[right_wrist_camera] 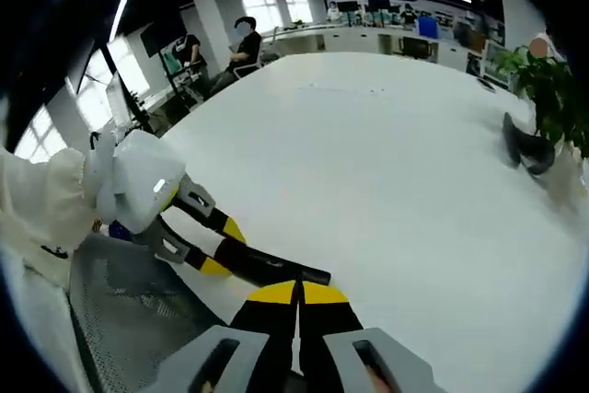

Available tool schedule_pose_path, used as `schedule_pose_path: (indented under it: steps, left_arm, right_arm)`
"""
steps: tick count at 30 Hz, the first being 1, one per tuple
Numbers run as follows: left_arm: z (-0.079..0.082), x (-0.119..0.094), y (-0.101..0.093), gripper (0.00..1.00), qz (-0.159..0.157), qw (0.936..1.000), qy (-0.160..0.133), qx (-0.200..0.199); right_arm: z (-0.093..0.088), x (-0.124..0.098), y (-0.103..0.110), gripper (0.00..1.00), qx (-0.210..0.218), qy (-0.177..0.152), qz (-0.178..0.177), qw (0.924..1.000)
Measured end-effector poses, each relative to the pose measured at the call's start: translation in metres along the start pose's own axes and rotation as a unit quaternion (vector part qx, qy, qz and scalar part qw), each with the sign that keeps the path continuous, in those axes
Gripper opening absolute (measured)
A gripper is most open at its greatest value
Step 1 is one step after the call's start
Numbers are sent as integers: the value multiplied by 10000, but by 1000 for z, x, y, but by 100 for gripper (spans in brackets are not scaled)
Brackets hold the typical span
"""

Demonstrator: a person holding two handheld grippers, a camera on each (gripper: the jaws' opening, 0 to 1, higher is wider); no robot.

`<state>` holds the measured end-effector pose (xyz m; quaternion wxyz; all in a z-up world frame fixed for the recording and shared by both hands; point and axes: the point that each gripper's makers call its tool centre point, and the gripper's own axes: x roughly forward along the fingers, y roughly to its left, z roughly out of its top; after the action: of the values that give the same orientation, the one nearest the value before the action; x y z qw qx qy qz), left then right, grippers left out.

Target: Press the specified remote control buttons in sequence, fully releasing each button before pressing the next.

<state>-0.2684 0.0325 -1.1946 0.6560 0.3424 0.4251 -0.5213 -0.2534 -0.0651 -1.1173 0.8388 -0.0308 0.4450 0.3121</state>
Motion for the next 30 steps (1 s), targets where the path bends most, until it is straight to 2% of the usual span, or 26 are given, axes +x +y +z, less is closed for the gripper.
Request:
schedule_pose_path:
  steps: [12, 19, 30]
  left_arm:
    - [-1, 0, -18, 24, 5, 10000, -30, -41]
    - [-1, -1, -22, 24, 19, 10000, -32, 7]
    - [-1, -1, -21, 24, -5, 10000, -18, -9]
  right_arm:
    - [-33, 26, -5, 0, 91, 726, 45, 9973]
    - [-41, 37, -8, 0, 106, 981, 18, 9951]
    - [-45, 47, -10, 0, 123, 1160, 48, 9932]
